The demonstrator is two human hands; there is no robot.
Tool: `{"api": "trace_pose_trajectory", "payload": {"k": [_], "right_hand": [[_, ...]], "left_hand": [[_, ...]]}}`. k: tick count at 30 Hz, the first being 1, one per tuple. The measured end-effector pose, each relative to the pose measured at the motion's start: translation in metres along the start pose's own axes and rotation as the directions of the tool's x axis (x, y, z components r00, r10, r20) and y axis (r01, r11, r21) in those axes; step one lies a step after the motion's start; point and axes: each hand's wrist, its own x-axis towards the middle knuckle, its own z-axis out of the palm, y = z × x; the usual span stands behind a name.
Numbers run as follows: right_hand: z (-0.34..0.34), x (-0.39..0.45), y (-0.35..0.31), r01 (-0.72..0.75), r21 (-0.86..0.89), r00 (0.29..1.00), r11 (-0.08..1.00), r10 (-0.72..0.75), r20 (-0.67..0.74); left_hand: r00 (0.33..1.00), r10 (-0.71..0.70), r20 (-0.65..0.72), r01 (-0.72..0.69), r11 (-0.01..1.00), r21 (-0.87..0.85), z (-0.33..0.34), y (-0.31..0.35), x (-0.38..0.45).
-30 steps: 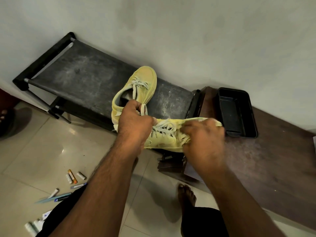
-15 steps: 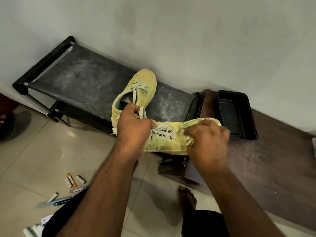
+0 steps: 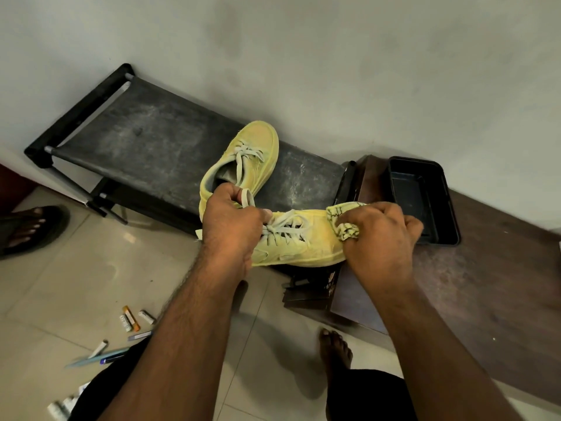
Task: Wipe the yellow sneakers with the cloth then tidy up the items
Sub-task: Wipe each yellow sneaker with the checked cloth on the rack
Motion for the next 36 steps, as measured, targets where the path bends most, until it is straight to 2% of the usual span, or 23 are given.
{"api": "trace_pose_trajectory", "payload": {"k": [4, 6, 8, 10, 11, 15, 18, 21, 23, 25, 28, 31, 34, 36], "right_hand": [[0.007, -0.013, -0.02, 0.214, 0.03, 0.97, 0.976, -0.216, 0.107], [0.005, -0.001, -0.013, 0.108, -0.012, 0.989, 0.994, -0.106, 0.102], [-0.004, 0.008, -0.003, -0.003, -0.026, 0.985, 1.0, 0.007, 0.171], [-0.006, 0.008, 0.001, -0.001, 0.007, 0.96, 1.0, -0.001, 0.279], [-0.006, 0.005, 0.0, 0.0, 0.051, 0.96, 0.999, -0.014, 0.28], [0.003, 0.006, -0.004, -0.016, 0.132, 1.0, 0.991, 0.014, 0.016], [0.013, 0.005, -0.003, -0.025, 0.131, 1.0, 0.991, 0.025, 0.004], [0.017, 0.003, 0.001, -0.066, 0.348, 0.991, 0.935, 0.102, -0.086], [0.019, 0.005, -0.001, -0.098, 0.523, 0.975, 0.847, 0.187, -0.121], [0.024, 0.003, -0.009, -0.139, 0.661, 0.964, 0.738, 0.254, -0.081], [0.035, -0.008, -0.028, -0.258, 0.855, 0.939, 0.449, 0.326, 0.111], [0.037, -0.013, -0.041, -0.373, 0.92, 0.873, 0.124, 0.382, 0.303], [0.028, 0.001, -0.035, -0.331, 0.913, 0.793, -0.237, 0.454, 0.406], [0.023, 0.013, -0.025, -0.291, 0.897, 0.762, -0.333, 0.486, 0.428]], "left_hand": [[1.0, 0.002, -0.023, -0.002, 0.999, -0.033, -0.005, -0.001, 0.001], [0.999, -0.002, -0.038, 0.0, 0.999, -0.05, -0.006, -0.002, 0.001], [0.999, 0.008, -0.048, -0.011, 0.999, -0.045, -0.006, -0.002, 0.001], [0.998, 0.028, -0.053, -0.029, 0.999, -0.02, -0.007, -0.002, 0.003], [0.998, 0.031, -0.052, -0.032, 0.999, -0.015, -0.007, -0.001, 0.003], [0.999, 0.016, -0.049, -0.018, 0.999, -0.04, -0.007, -0.001, 0.005], [0.998, -0.005, -0.057, -0.001, 0.995, -0.097, -0.004, -0.002, 0.005], [0.995, -0.088, -0.042, 0.073, 0.959, -0.273, -0.005, 0.0, 0.006], [0.986, -0.168, -0.006, 0.153, 0.908, -0.389, -0.006, 0.004, 0.006], [0.973, -0.229, 0.033, 0.218, 0.863, -0.456, -0.008, 0.004, 0.008], [0.959, -0.271, 0.081, 0.275, 0.823, -0.497, -0.011, 0.002, 0.012], [0.956, -0.277, 0.095, 0.285, 0.802, -0.526, -0.012, 0.002, 0.014], [0.958, -0.269, 0.099, 0.28, 0.803, -0.526, -0.006, 0.002, 0.005], [0.958, -0.273, 0.088, 0.277, 0.8, -0.533, 0.0, 0.003, -0.003]]}}
